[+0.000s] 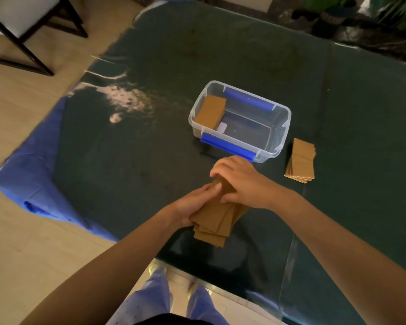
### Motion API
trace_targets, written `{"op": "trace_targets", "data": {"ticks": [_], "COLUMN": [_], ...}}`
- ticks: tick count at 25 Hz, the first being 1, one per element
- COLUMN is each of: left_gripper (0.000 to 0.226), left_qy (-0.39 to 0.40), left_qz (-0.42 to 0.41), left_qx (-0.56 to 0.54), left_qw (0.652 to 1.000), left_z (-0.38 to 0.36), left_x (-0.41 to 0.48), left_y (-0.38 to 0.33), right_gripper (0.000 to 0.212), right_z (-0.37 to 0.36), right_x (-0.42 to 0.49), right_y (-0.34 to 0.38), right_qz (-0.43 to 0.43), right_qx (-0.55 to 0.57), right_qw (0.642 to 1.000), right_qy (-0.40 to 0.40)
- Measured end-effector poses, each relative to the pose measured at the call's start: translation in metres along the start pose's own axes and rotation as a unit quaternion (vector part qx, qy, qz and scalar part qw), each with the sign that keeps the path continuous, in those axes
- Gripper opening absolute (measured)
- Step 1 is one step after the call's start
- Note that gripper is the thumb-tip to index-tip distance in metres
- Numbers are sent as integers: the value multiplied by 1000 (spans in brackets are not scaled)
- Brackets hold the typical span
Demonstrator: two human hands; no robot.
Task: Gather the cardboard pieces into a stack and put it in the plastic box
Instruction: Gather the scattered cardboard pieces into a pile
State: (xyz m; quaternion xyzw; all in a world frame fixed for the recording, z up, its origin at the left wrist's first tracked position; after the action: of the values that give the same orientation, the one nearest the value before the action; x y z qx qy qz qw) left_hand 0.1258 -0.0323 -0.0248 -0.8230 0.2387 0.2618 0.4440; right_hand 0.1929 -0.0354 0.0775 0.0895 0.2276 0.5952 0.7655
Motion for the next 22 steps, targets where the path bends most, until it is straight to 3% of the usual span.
{"op": "trace_targets", "data": {"ticks": [3,5,6,8,9,10,15,18,22], "left_gripper": [57,61,62,60,59,58,58,56,51], "left_qy": [4,1,-5,-30,-47,-66,-117,-152,-219], "left_qz": [-40,-54,-61,-75,-81,-88,-123,-152,-110], "left_qx": [-48,-73,-82,-90,-77,-54,55,104,225], "left_qw": [998,996,995,993,993,992,984,971,943], "left_z": [-7,-15,-19,-32,-42,-52,-119,-143,-146], "left_x": [1,6,10,23,31,41,96,132,185], "left_y": [-8,-19,-25,-38,-46,-53,-95,-119,-127], "right_gripper": [80,89,85,69,60,51,18,24,38], "right_z": [13,11,2,-28,-41,-48,-1,22,8], "right_x": [-20,-46,-62,-93,-105,-113,-150,-164,-162], "right_y": [-34,-59,-70,-87,-92,-96,-156,-201,-259], "right_qz": [-122,-232,-281,-363,-388,-397,-385,-405,-470], "right_qx": [40,186,295,494,550,573,505,453,426], "right_qw": [987,939,888,747,694,672,671,672,675], "right_qy": [-94,-172,-213,-258,-255,-249,-382,-422,-377]}}
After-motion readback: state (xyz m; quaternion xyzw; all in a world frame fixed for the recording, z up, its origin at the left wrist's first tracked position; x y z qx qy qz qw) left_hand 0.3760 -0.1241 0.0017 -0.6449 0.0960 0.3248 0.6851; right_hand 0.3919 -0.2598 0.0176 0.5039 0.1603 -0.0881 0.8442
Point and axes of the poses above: each hand's wrist, its own x-axis towards the middle knuckle, its own z-axis out of the back of the hand, y = z × x, the point moved 10 cm from there along x, towards the middle knuckle
